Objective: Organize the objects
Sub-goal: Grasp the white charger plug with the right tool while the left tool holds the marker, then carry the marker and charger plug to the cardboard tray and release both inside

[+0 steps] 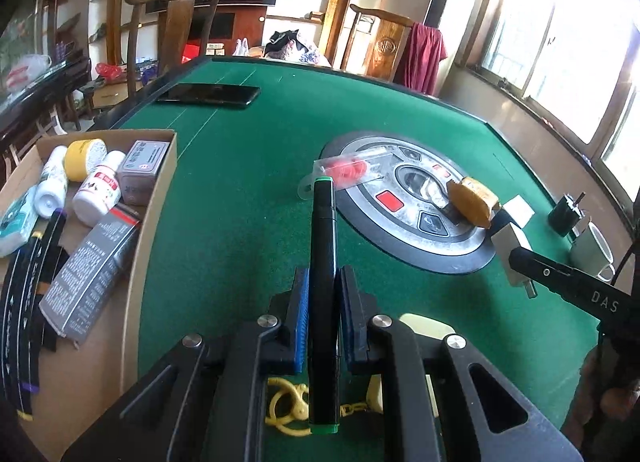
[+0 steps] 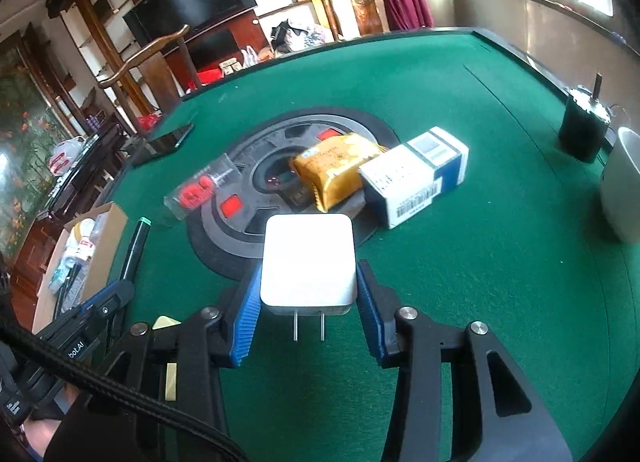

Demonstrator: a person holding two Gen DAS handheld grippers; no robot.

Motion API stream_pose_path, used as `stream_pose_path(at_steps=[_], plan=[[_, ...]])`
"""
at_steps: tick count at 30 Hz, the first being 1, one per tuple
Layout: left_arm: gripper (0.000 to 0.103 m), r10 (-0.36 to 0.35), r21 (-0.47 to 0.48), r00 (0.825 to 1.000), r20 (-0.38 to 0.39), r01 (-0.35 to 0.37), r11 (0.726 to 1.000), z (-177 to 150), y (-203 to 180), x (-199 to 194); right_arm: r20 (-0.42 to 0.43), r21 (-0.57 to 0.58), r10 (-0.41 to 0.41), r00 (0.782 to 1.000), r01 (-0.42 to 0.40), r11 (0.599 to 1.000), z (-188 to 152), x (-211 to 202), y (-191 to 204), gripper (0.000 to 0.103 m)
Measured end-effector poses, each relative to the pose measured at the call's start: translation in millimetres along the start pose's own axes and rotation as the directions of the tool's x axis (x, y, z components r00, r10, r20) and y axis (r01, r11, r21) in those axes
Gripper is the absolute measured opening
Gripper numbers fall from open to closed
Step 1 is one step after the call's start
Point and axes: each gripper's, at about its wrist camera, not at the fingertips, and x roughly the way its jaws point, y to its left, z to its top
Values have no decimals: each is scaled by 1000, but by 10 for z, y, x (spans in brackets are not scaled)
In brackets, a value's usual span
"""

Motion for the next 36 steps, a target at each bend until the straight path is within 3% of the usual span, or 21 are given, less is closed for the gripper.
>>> stream_pose_path(at_steps=[11,21,29,36], plan=[[12,-53,-33,996,76,56,998,11,67,-496,62,-56,73,995,-70,996,0,-120,192,43],[12,-53,-66,985,164,65,996,20,353,-1078,118,-63,142,983,-135,989,-111,-296,380,43],[12,-24,-128,980,196,49,991,-83,800,-1394,87,-51,223,971,-219,974,-348,-370,660,43],[12,3,-180,977,213,36,983,-216,1194,-1575,59,-119,278,959,-270,956,-439,-485,1109,43]])
